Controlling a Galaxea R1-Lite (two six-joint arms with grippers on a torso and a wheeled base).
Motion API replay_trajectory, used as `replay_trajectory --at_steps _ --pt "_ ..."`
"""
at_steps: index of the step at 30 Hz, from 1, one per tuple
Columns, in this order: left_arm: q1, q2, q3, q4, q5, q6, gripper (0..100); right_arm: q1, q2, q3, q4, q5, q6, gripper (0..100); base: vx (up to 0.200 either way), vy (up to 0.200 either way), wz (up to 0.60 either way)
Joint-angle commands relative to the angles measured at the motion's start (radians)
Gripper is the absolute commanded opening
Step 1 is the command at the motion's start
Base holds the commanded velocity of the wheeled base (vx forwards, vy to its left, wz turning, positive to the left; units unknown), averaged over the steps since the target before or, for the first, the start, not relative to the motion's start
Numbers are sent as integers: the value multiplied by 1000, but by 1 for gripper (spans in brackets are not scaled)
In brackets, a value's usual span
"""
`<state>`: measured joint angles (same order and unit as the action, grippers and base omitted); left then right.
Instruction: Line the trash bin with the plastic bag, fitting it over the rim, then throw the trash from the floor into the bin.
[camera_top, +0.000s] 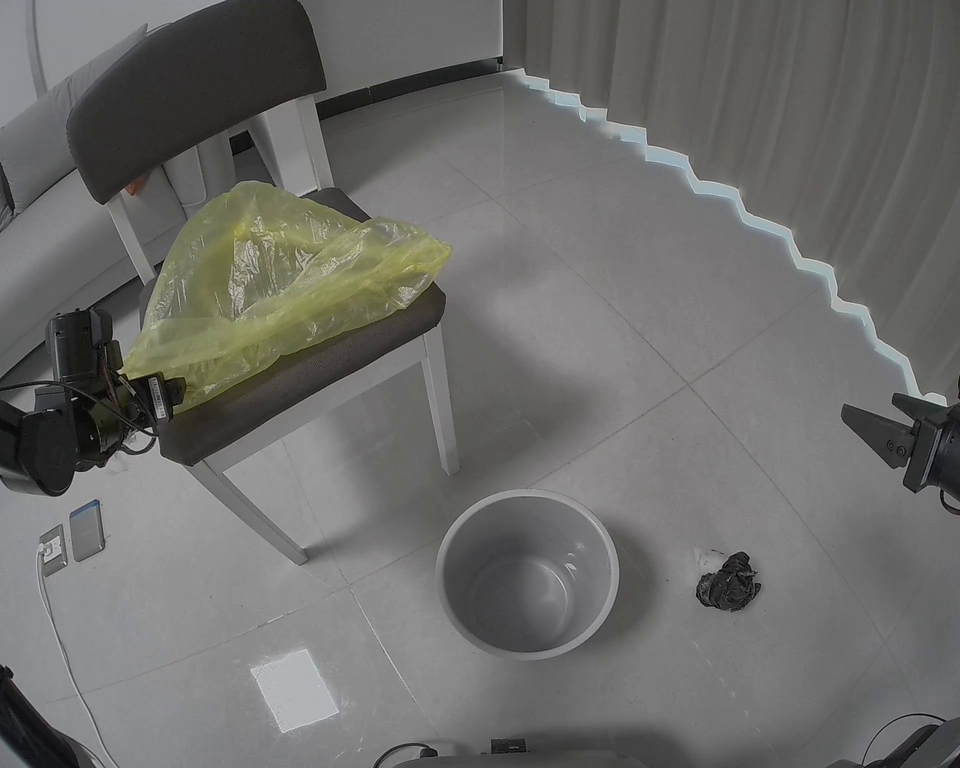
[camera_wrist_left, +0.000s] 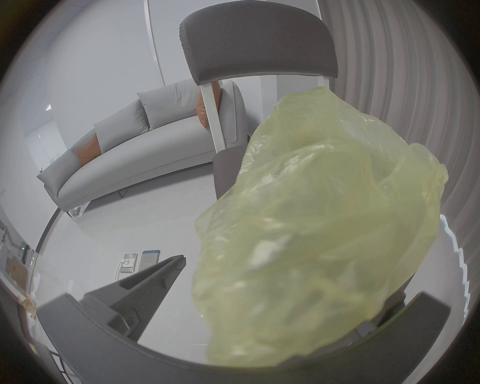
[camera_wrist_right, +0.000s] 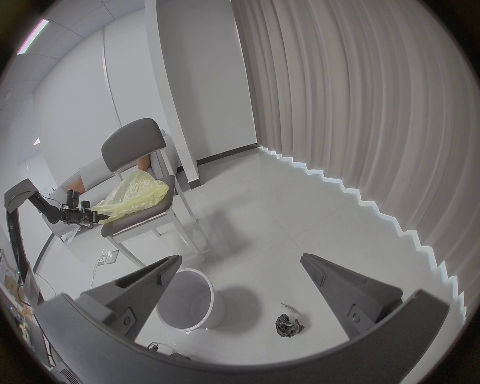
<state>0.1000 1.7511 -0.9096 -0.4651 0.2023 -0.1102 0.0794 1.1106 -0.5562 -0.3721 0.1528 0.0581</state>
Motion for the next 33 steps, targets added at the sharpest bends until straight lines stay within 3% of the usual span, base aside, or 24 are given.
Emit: replay_trajectory --at_steps 1,10,11,18,22,25,27,30,32,33 --pt "14 -31 8 -3 -1 -2 100 0 1 4 -1 1 -1 100 0 0 0" --pt "43 -67 1 -3 -52 -16 100 5 1 12 -1 2 -9 100 0 0 0" --pt "44 -65 0 -3 -52 -17 0 5 1 12 -1 2 -9 100 0 0 0" --pt "40 -28 -2 -9 -60 -40 0 10 3 25 -2 5 -11 100 0 0 0" --pt "33 -30 -9 -52 -118 -69 0 20 11 27 -2 5 2 100 0 0 0" --pt "-54 -154 -3 -53 -153 -74 0 45 5 32 -11 7 28 100 0 0 0" --pt "-206 -312 -35 60 -173 -57 0 96 5 15 -36 8 78 100 0 0 0" --pt "-411 -470 -147 303 -173 -13 0 177 14 -18 -50 -12 80 100 0 0 0" --pt "-510 -544 -235 477 -172 30 0 201 23 -47 -45 -25 78 100 0 0 0" --pt "-516 -553 -246 500 -172 41 0 204 25 -51 -45 -27 78 100 0 0 0"
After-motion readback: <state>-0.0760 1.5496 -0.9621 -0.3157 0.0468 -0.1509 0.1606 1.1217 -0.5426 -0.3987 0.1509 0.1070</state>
